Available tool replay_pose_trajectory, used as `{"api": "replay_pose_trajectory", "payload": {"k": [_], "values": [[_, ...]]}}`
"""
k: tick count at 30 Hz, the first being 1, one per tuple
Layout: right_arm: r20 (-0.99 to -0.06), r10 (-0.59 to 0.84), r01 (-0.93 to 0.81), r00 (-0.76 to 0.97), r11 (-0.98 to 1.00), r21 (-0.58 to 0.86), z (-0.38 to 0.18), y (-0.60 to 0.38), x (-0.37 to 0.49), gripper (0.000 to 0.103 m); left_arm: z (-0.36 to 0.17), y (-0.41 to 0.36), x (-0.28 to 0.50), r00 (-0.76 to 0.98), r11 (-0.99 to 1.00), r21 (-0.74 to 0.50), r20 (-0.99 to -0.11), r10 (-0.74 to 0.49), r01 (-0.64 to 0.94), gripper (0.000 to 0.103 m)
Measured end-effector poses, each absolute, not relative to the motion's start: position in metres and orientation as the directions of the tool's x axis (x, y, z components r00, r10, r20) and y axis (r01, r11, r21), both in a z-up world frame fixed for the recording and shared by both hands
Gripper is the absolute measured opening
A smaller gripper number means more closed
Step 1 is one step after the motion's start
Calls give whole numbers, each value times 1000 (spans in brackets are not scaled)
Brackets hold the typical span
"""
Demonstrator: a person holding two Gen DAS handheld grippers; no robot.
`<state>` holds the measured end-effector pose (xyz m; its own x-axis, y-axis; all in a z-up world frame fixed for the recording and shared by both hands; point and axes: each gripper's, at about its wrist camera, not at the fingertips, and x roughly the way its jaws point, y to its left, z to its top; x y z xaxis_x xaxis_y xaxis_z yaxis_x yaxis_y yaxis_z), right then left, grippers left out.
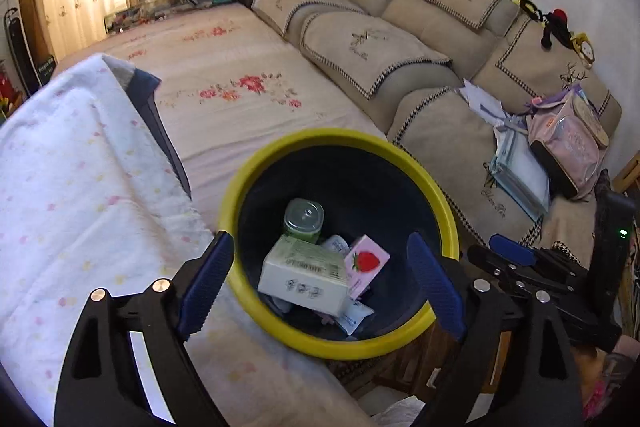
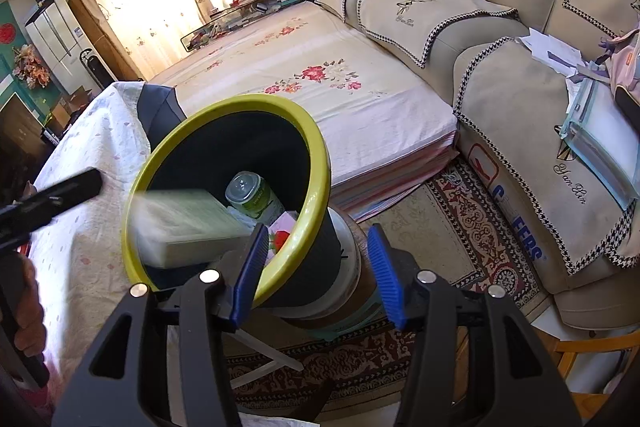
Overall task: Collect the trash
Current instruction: 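Carry the white box over the bin and open the left gripper, then reach the right gripper to the green-lidded plastic cup and grasp it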
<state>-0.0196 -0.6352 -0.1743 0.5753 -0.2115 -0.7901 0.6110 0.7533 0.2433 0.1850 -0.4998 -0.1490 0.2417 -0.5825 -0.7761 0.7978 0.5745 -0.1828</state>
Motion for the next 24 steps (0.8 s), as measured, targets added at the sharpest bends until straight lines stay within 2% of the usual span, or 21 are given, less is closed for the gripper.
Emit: {"api": "replay_pose_trajectory", "payload": {"k": [5, 10, 17, 24], "values": [[-788, -193, 586, 585, 772, 246, -173, -624, -11, 52, -109, -421, 183, 357, 623, -169, -694, -626, 764, 95], [-785, -168, 539, 596, 808, 236, -166, -603, 9, 52, -85, -327, 182, 483, 710, -139, -642, -596, 691, 98], [-782, -97, 395, 615, 896, 200, -149, -544, 68, 53, -76, -177, 194, 671, 866, -111, -588, -453, 488, 98], [-759, 38, 125, 650, 980, 156, -114, -435, 148, 53, -99, -43, 221, 791, 966, -82, -560, -247, 245, 98]]}}
